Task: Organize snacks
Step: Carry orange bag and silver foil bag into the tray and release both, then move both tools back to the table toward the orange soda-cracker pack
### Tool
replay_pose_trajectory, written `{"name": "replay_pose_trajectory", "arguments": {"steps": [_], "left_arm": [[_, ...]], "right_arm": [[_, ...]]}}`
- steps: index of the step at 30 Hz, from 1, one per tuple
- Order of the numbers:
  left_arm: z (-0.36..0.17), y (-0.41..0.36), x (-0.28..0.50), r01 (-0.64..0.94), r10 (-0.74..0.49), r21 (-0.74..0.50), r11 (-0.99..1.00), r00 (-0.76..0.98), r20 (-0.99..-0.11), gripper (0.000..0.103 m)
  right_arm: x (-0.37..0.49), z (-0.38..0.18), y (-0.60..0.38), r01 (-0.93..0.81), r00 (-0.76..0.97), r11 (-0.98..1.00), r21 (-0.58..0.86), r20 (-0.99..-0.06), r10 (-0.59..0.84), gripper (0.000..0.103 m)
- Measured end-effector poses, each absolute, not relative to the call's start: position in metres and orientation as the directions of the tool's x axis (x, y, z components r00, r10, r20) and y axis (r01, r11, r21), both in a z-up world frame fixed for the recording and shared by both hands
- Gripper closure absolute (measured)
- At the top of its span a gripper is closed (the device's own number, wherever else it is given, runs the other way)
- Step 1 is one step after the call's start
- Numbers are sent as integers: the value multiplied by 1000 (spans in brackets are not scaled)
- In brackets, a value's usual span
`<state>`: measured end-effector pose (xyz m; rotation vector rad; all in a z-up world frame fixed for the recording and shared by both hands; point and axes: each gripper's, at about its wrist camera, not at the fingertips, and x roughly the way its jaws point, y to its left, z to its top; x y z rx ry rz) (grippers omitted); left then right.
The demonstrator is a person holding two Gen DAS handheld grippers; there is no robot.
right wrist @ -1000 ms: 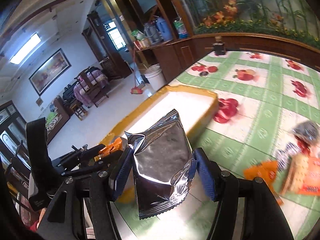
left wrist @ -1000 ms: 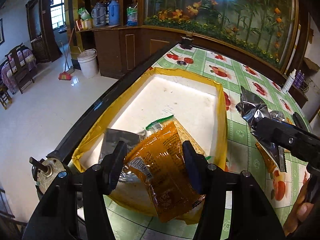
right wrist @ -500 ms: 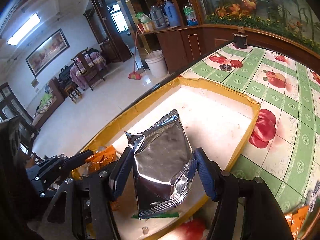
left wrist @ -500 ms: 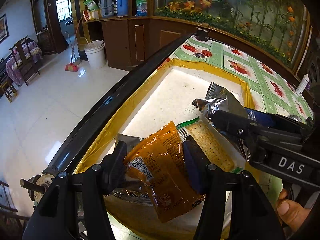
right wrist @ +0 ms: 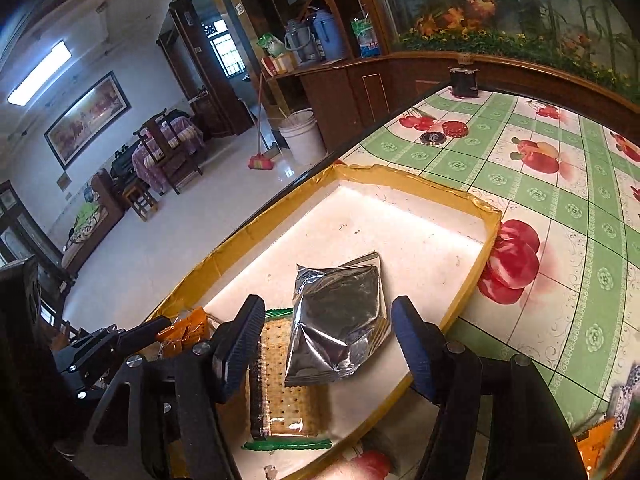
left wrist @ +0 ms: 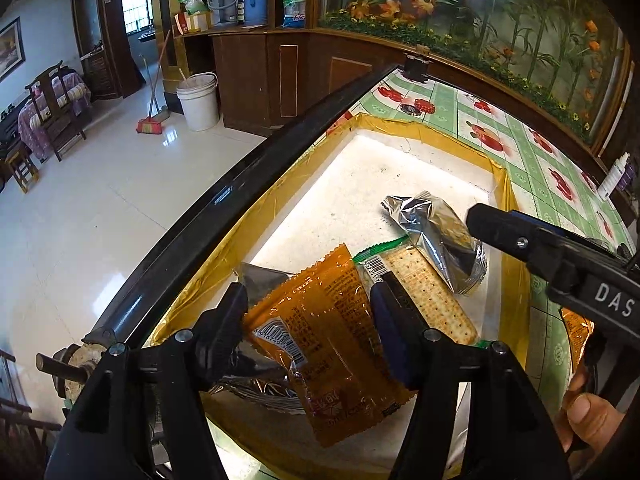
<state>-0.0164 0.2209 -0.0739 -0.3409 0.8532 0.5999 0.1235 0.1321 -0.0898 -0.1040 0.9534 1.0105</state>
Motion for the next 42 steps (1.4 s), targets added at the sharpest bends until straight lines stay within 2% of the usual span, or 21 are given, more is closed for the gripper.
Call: {"name": "replay_pose_trajectory", "arguments": {"steps": [6, 9, 13, 19, 23, 25, 30, 42], "left_arm": [[-67, 211, -16, -607, 364, -29, 794, 513, -777, 38], [-58, 202, -20, -602, 392, -11, 798, 532, -751, 27], [-49, 189, -25, -586, 399, -11, 811, 566, -721, 27], [-45, 170, -21, -549, 367, -21, 836, 586, -723, 27], [-43, 146, -12, -506, 343, -10, 862, 597, -725, 27], [-44, 133, -7, -479, 326, -3, 878, 601, -730, 27], [-48, 100, 5, -409, 274, 1, 912, 609, -744, 27], [-63, 32, 33, -269, 127, -42, 962, 580, -805, 27]], "right_arm": [[123, -80, 108, -733, 192, 574, 365, -699, 689, 29], [119, -75, 89, -715, 192, 574, 399, -677, 710, 25], [114, -69, 60, -693, 201, 573, 436, -647, 735, 25], [115, -65, 2, -626, 239, 592, 508, -598, 765, 23], [113, -63, -41, -583, 317, 642, 498, -588, 744, 22], [114, -64, -67, -543, 369, 684, 487, -594, 715, 18], [124, -74, -126, -429, 435, 756, 493, -621, 652, 14], [126, -88, -197, -306, 508, 826, 473, -652, 562, 13]]}}
